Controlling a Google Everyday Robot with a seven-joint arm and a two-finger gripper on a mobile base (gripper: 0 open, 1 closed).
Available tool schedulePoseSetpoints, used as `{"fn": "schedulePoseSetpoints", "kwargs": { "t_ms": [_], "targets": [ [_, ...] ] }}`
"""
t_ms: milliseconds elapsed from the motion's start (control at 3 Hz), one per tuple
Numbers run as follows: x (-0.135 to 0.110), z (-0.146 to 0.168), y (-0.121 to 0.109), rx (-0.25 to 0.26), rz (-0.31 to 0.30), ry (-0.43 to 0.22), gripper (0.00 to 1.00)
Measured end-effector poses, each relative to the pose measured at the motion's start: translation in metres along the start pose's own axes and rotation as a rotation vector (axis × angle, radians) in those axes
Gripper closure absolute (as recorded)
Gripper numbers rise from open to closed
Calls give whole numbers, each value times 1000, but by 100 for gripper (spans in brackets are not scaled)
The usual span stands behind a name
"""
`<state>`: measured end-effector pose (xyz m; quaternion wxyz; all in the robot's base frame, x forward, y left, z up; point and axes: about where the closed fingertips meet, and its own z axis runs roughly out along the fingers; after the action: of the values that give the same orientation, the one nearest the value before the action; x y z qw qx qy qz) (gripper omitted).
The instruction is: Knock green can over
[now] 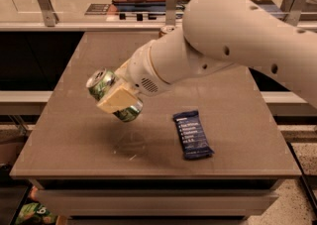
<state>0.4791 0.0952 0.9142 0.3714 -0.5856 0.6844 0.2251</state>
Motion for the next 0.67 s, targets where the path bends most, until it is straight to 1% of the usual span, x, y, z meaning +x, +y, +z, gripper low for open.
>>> {"fn": "schedulePoseSetpoints", "kwargs": {
  "t_ms": [333, 667],
  "targets": [
    [0, 7, 2, 8, 0, 69, 100],
    [7, 24, 4, 12, 5, 124, 100]
  ]
}}
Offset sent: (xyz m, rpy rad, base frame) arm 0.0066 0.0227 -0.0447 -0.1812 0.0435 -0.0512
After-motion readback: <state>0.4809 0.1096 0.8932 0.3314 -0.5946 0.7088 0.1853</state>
